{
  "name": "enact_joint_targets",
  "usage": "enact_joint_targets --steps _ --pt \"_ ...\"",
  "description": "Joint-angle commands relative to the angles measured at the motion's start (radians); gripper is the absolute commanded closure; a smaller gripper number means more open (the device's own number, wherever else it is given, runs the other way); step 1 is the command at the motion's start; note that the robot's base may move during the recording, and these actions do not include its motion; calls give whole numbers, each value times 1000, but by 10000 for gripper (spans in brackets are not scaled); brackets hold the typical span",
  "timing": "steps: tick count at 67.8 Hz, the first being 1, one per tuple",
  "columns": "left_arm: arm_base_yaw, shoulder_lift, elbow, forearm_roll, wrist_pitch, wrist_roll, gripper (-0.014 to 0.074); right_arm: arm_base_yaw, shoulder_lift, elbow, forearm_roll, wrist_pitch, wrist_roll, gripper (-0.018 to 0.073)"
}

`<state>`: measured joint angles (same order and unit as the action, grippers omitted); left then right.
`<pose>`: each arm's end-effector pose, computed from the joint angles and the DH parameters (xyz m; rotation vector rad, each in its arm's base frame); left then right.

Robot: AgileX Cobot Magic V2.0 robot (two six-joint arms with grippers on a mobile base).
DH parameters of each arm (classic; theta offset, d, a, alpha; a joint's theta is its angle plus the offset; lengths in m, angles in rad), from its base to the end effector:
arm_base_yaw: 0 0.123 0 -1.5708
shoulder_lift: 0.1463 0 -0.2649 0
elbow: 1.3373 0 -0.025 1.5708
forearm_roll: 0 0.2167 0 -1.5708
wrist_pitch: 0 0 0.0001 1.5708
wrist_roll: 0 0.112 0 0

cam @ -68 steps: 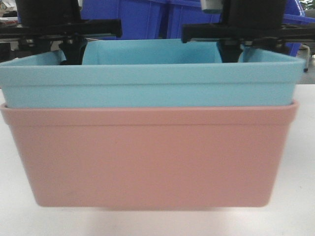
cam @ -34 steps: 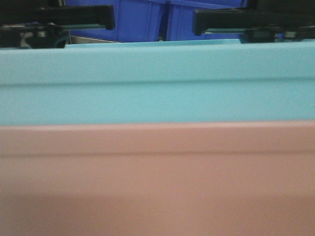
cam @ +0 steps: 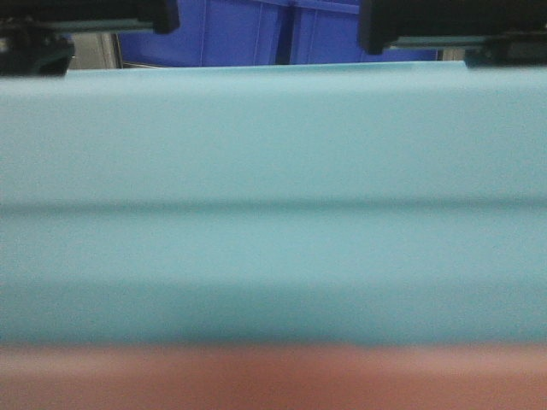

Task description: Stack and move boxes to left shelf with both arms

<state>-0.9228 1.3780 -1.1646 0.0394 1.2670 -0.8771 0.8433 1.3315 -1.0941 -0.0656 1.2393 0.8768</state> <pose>0.1395 -0.1773 0.2750 0.0811 2.9950 -0.1730 0.1472 0.1549 0.2691 0.0264 2.9715 0.1427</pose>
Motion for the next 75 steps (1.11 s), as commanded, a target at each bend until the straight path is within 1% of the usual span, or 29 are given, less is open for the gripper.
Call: enact_joint_targets --steps 1,8,21,35,75 --pt "-37 -47 -21 -50 75 -46 608 28 -38 -33 24 -80 13 503" --pt "-52 -55 -19 -48 75 -61 608 37 -38 -33 23 -80 15 503" --pt "-52 -72 -19 -39 75 -65 608 40 -38 -33 23 -79 23 503" --pt "-52 -90 -19 7 75 -65 608 40 -37 -33 23 -91 24 503" --pt "-52 -90 -19 15 75 -65 608 40 -31 -33 21 -98 24 503"
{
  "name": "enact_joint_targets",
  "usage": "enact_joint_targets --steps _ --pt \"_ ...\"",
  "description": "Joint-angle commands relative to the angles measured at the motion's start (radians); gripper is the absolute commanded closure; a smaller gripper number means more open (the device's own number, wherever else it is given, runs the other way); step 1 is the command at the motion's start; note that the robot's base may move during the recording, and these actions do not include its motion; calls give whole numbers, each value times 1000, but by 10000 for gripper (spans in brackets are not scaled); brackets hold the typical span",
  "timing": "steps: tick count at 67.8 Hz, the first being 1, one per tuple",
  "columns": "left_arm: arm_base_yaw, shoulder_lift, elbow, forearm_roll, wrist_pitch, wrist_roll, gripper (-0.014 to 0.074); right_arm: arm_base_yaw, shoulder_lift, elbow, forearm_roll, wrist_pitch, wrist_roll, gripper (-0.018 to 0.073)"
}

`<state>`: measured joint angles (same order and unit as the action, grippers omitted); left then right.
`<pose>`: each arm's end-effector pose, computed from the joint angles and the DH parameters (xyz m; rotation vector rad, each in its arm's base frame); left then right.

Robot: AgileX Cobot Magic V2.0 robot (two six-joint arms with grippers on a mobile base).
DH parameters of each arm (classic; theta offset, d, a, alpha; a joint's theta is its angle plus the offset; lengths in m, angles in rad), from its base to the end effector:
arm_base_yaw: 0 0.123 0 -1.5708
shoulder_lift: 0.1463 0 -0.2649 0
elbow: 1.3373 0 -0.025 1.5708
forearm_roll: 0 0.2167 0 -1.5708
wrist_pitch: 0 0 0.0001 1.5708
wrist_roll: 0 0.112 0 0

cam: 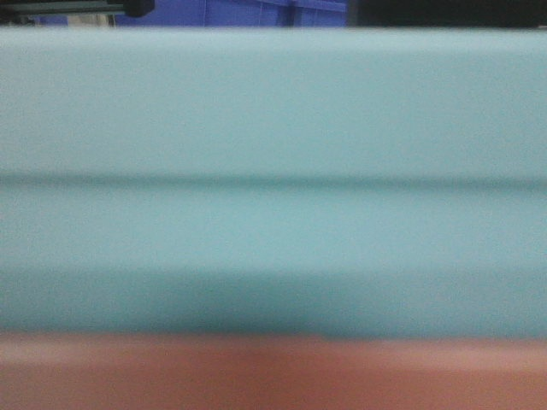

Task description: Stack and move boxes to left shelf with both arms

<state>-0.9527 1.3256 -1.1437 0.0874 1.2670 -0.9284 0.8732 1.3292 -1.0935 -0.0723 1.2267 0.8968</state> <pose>0.1323 -0.1699 0.2818 0.0614 2.9434 -0.1748 0.1436 0.1595 0.2697 0.0087 2.9592 0.1586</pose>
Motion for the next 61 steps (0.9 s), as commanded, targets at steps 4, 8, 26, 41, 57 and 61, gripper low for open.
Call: enact_joint_targets --steps 4,8,26,41,57,61 --pt "-22 -38 -40 -33 75 -14 608 10 -29 -33 28 -82 4 503" --pt "-22 -38 -40 -33 75 -14 608 10 -29 -33 28 -70 4 503" --pt "-22 -38 -40 -33 75 -14 608 10 -29 -33 28 -59 4 503" --pt "-22 -38 -40 -33 75 -14 608 10 -29 -33 28 -59 4 503" --pt "-22 -38 -40 -33 75 -14 608 10 -29 -33 28 -59 4 503" --pt "-22 -38 -40 -33 75 -14 608 10 -29 -33 28 -59 4 503"
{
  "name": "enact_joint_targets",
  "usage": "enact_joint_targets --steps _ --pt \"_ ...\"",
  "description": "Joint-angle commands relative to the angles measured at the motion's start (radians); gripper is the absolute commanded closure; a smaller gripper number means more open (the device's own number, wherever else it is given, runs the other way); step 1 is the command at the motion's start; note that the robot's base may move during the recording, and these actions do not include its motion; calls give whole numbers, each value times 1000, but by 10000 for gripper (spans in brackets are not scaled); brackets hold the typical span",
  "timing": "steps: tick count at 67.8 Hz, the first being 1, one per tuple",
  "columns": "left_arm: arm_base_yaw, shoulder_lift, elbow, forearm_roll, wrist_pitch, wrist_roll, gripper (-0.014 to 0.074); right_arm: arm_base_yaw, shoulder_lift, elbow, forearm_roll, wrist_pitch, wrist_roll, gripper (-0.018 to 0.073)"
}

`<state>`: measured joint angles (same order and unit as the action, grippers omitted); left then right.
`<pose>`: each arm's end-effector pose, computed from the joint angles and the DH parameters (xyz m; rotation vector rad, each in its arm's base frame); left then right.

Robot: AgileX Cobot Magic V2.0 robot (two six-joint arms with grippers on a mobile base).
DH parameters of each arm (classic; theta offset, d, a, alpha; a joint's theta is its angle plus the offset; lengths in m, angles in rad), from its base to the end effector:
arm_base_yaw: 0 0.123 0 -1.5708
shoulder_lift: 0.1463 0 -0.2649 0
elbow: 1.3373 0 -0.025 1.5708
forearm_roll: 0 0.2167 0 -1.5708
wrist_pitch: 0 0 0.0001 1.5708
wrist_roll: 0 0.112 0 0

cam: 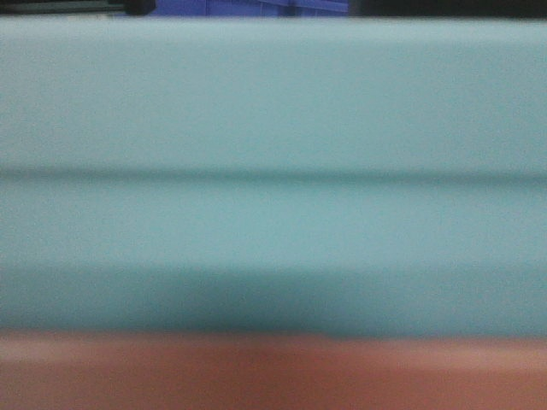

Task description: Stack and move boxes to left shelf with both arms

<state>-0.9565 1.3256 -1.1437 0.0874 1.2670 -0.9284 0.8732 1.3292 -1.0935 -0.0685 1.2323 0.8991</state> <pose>0.1316 -0.1704 0.2818 0.0670 2.9435 -0.1753 0.1429 0.1593 0.2696 0.0138 2.9658 0.1562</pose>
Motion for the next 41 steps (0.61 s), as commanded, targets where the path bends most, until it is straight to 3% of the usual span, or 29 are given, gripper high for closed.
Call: enact_joint_targets --steps 1,41 --pt "-18 -38 -40 -33 75 -14 608 10 -29 -33 24 -64 1 503" --pt "-18 -38 -40 -33 75 -14 608 10 -29 -33 24 -64 1 503"
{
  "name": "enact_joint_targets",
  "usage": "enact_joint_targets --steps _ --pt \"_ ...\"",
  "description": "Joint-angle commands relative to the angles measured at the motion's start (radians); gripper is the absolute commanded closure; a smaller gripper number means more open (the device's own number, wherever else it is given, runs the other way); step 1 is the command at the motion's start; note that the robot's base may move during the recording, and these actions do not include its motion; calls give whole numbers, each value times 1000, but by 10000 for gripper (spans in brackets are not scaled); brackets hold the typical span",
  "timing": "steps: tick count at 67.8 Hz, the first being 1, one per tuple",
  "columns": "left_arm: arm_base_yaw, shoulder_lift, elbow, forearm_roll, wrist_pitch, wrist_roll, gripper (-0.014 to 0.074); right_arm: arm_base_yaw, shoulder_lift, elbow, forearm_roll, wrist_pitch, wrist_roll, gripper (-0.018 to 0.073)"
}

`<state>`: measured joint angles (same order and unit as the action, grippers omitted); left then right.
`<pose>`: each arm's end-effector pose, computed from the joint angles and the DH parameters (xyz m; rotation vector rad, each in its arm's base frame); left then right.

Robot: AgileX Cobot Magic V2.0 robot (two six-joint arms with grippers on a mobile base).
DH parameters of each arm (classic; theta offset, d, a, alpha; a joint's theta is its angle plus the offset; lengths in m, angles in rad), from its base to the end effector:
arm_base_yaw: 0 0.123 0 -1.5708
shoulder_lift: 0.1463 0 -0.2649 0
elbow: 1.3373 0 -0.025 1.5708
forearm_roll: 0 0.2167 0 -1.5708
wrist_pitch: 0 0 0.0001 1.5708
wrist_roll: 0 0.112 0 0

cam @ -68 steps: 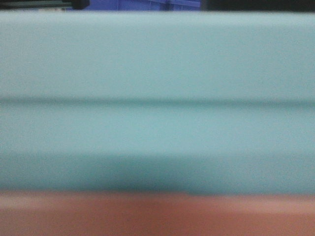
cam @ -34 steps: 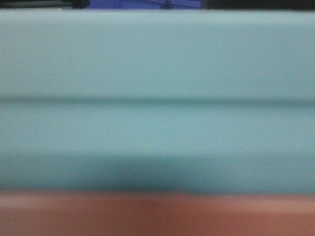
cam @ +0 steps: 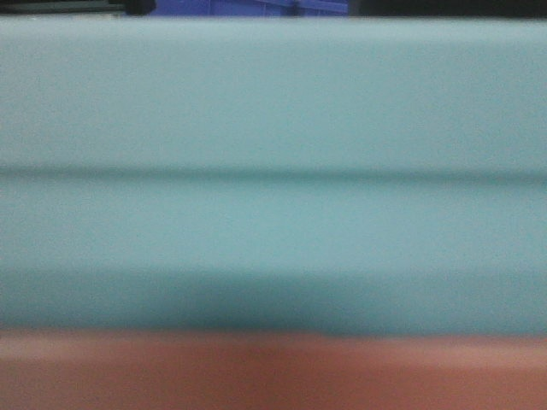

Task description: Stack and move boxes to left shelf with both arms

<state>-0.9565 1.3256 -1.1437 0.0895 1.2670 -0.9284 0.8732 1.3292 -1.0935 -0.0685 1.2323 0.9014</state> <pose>0.1318 -0.1703 0.2818 0.0676 2.9419 -0.1735 0.1429 0.1593 0.2696 0.0172 2.9659 0.1565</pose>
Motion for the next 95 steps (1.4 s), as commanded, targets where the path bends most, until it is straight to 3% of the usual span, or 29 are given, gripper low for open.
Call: enact_joint_targets --steps 1,95 --pt "-18 -38 -40 -35 75 -14 608 10 -29 -33 24 -64 -1 503" --pt "-20 -38 -40 -61 75 -14 608 10 -29 -33 24 -54 -1 503"
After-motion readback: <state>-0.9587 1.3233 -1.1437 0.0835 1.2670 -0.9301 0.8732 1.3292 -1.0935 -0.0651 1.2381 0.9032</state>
